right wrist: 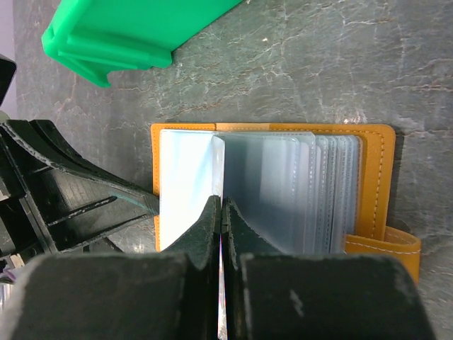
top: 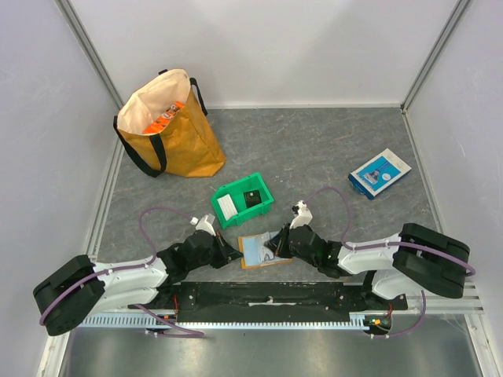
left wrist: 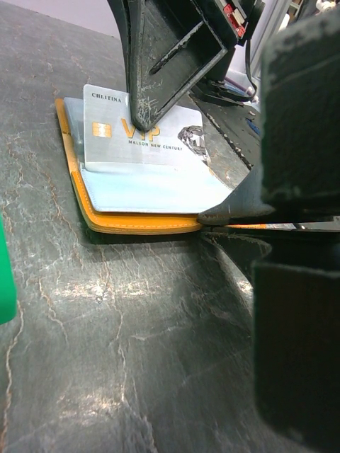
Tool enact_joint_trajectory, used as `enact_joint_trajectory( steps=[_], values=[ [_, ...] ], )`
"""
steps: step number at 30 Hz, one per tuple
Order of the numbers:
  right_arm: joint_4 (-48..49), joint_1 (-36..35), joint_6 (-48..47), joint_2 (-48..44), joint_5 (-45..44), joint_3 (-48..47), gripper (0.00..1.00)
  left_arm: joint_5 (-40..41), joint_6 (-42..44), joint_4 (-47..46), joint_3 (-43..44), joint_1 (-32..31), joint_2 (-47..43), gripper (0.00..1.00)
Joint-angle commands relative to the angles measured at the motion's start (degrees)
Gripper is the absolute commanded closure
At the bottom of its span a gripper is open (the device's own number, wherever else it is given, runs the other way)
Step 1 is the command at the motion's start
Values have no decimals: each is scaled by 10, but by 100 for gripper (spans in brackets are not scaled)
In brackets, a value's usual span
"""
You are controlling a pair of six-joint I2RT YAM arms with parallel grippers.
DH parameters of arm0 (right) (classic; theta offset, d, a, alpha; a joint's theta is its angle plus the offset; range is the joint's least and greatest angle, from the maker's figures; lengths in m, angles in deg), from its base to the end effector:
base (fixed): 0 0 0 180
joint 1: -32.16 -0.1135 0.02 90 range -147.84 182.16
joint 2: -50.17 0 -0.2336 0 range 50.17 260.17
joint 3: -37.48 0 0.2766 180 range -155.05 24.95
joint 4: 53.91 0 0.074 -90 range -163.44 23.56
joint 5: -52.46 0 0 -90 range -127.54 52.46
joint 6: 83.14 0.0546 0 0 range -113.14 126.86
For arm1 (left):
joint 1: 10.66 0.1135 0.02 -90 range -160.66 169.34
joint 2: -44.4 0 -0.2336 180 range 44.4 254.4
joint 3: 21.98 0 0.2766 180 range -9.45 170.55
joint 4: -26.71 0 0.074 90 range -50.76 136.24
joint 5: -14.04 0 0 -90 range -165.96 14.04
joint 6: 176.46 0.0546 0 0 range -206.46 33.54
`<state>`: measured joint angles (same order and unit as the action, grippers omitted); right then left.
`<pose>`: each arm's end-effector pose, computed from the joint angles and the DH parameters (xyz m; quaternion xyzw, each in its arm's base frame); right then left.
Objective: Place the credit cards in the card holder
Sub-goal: Insert the credit card into the card holder.
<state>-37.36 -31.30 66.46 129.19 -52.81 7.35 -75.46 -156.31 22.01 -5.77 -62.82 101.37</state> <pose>0.1310 0.2301 0.0667 0.0348 0.8700 0.3647 0.3302 0.1268 -0.1625 0.0531 -0.1390 0.8803 -0.3948 0.2232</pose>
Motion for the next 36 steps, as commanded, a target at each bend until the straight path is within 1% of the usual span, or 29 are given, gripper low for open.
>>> enact_joint_trajectory(
  steps=[1,7,14,17,19,20,23,27,28,29,31,36],
  values=[
    [-3,-3,6,19,10,15,100,15,16,26,-25,-2,11,98],
    [40,-23,31,29,16,39,100,21,15,25,-27,-1,7,98],
    [89,-32,42,89,40,31,100,22,23,21,-27,-2,-11,98],
    [93,-39,42,100,42,22,95,22,23,20,-28,-2,-14,98],
    [65,-44,33,101,39,5,92,22,23,20,-28,-2,-14,98],
    [48,-47,27,97,36,-5,88,24,24,20,-28,-2,-13,98],
    [-19,-50,23,61,6,-14,75,23,23,22,-32,-2,-18,98],
    [-150,-50,-4,-19,-55,-32,52,23,22,32,-35,-2,-32,98],
    [-175,-50,-13,-32,-66,-41,49,24,23,36,-37,-2,-37,98],
    [-199,-50,-23,-42,-75,-50,47,24,23,38,-37,-2,-42,98],
    [-218,-50,-40,-49,-75,-65,46,26,26,44,-37,-2,-50,98],
    [-233,-49,-51,-14,-43,-99,48,26,30,51,-36,-2,-60,98]
  ],
)
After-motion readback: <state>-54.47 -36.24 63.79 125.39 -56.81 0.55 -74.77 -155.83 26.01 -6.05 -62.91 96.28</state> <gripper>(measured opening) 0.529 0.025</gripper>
